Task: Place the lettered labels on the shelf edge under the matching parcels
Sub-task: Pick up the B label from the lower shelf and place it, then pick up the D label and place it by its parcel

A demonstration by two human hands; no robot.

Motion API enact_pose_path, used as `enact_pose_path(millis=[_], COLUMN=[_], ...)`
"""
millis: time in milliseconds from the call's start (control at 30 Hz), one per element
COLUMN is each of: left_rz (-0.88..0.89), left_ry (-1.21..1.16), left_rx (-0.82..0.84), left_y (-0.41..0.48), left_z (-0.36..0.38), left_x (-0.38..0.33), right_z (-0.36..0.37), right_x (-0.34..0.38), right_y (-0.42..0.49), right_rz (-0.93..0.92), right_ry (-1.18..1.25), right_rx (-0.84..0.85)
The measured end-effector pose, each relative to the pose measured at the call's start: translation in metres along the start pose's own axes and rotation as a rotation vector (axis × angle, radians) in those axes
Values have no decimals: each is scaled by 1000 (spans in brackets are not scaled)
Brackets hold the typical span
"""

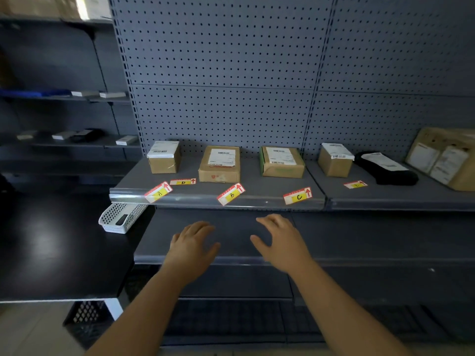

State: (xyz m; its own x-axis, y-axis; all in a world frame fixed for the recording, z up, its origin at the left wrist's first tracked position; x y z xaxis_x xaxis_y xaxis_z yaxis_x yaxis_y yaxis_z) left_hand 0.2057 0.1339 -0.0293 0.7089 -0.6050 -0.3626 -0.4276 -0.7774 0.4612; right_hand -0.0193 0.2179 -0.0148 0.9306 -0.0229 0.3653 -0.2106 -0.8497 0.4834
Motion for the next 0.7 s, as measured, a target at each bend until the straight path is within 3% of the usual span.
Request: enact_pose_path(millis=[400, 700], left_rz=[-47, -24], left_ry=[-69, -100], left_rx=[50, 33], left_y=[-77, -53], left_z=[-19, 0], left_x=[37, 52], right_z=[34, 45], right_x=[57, 55], right_y=[-68, -44], right_rz=[44, 40], right_ry=[23, 7], right_rx=[53, 98])
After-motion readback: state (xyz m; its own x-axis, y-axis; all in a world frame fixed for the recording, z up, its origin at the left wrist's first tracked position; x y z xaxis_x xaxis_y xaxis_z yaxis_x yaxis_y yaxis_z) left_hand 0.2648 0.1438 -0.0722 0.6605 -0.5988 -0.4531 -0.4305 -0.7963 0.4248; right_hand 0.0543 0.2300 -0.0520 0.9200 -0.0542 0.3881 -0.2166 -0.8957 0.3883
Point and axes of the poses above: each hand's wrist, its own y-axis towards the middle knuckle, its own z-axis out of the palm, x = y × z, the point moved 3 cm from there along y, towards the middle knuckle, and after that the axes turned 9 degrees about -x, right-handed, at the moved point
